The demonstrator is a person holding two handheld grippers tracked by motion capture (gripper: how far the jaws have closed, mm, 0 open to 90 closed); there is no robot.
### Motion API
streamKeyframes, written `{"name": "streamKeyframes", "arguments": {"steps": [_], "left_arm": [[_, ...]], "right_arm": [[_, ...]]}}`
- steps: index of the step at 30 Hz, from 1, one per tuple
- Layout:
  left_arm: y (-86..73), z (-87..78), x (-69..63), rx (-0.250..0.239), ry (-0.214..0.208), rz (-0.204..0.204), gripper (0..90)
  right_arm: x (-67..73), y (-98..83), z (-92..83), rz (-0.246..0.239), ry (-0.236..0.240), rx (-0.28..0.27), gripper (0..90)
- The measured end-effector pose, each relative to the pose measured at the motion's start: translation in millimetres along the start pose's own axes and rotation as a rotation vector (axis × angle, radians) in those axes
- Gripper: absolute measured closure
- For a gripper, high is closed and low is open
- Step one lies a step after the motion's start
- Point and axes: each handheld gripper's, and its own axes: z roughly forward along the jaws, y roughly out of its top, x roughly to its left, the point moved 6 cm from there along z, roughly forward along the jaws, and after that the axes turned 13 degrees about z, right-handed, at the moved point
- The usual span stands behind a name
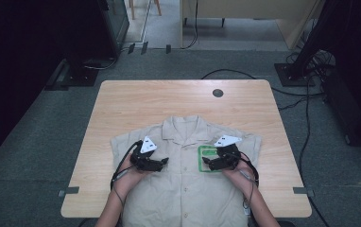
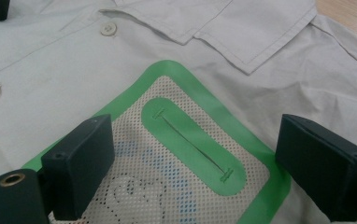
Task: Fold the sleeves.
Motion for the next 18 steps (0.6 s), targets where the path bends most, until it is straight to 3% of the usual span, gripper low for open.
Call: {"name": "streamKeyframes", "arguments": {"steps": [3, 8, 13, 18], "left_arm": [[-0.6, -0.3, 1.3, 0.003, 0.015, -0.015, 22.0], [-0.6, -0.6, 0.1, -0.001, 0.006, -0.009, 22.2], [-0.4, -1.6, -0.6, -0.011, 0.003, -0.002, 28.1], [-1.1, -1.7, 2.2, -0.005, 0.027, -0.024, 28.1]], "right_arm": [[0.0, -0.1, 0.0, 0.000, 0.001, 0.000, 11.3], [0.1, -0.2, -0.1, 0.000, 0.002, 0.000, 11.3], [0.1, -0.2, -0.1, 0.000, 0.001, 0.000, 11.4], [0.0, 0.0, 0.0, -0.001, 0.002, 0.000, 11.4]]}}
